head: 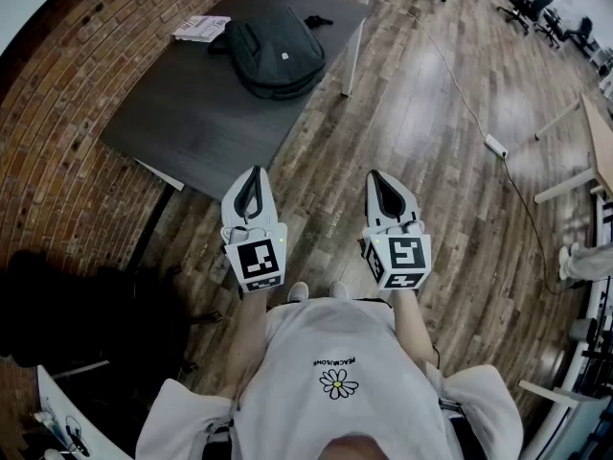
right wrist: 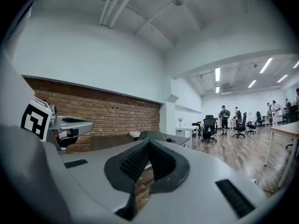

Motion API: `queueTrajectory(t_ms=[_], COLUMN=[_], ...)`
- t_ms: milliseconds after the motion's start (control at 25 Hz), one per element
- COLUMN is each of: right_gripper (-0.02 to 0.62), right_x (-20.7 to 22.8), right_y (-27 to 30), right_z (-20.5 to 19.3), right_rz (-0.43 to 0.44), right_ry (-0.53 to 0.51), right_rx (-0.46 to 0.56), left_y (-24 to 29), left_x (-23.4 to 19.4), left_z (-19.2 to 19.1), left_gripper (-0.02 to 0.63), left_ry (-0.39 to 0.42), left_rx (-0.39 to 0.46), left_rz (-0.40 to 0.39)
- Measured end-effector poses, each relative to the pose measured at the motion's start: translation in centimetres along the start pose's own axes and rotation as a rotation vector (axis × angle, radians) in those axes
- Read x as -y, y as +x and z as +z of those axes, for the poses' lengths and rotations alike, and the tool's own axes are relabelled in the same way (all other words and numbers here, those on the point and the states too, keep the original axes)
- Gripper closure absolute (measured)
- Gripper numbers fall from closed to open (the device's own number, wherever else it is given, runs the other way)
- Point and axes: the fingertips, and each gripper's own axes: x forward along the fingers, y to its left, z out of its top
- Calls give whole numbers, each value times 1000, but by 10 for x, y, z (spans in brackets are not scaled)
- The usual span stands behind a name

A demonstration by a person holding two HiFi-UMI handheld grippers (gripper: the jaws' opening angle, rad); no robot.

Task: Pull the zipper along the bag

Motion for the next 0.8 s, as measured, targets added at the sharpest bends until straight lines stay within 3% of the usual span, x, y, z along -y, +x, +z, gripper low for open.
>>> queueTrajectory(t_ms=[520, 800], right_gripper=[595, 594], right_x=[29, 47], right_y=[0, -5], right_z=[-7, -19], right_rz=[71, 109], right_ry=[1, 58], right_rx=[15, 24], left_y=[1, 5], left_x=[22, 26], left_z=[12, 3], left_gripper=[607, 606], left_ry=[-40, -69], left_rx=[35, 31], left_rz=[38, 83])
